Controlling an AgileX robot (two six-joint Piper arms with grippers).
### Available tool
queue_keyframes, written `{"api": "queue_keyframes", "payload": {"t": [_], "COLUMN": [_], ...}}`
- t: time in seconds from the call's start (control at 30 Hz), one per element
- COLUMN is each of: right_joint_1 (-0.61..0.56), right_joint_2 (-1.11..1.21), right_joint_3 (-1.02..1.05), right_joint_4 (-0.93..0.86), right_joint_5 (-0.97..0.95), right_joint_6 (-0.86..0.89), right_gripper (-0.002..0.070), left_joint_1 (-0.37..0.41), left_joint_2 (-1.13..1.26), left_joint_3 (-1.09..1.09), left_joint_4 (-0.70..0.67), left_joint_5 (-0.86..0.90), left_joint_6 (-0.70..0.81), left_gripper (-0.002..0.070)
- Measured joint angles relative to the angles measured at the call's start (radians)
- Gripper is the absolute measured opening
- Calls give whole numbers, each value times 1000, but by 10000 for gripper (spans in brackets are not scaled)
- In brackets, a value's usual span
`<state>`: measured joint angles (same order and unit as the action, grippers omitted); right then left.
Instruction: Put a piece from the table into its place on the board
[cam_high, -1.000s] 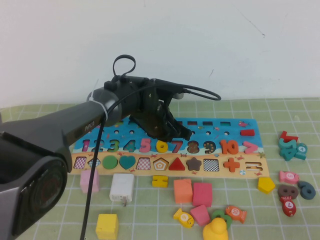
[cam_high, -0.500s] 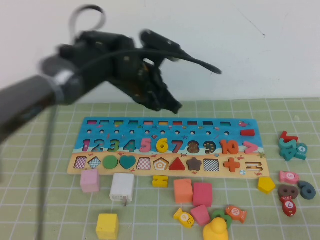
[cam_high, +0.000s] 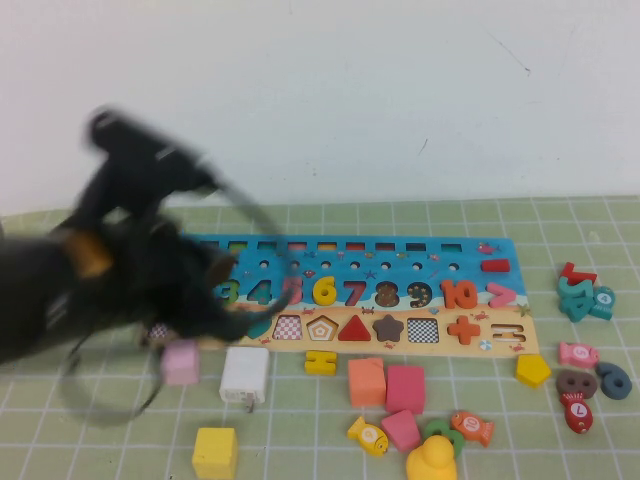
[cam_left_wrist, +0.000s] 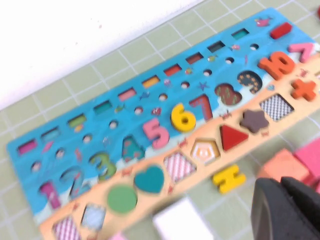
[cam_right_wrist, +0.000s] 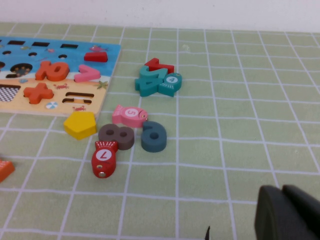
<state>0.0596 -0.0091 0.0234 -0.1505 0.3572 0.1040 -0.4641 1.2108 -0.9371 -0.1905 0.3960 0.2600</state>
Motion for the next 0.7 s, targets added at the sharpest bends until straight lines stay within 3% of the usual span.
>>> {"api": "queue_keyframes", "payload": {"t": [0.3,0.7], "right_joint_1": [0,0], "right_joint_2": [0,0], "right_joint_3": [0,0], "right_joint_4": [0,0], "right_joint_5": [0,0], "right_joint_6": [0,0], "right_gripper": [-1,-1], "left_joint_1": [0,6], "left_joint_2": [-376,-621], "left_joint_3": [250,306], "left_joint_4": [0,91], "left_joint_5": [17,312], "left_joint_6": [-36,-54], "left_gripper": [0,-1]}}
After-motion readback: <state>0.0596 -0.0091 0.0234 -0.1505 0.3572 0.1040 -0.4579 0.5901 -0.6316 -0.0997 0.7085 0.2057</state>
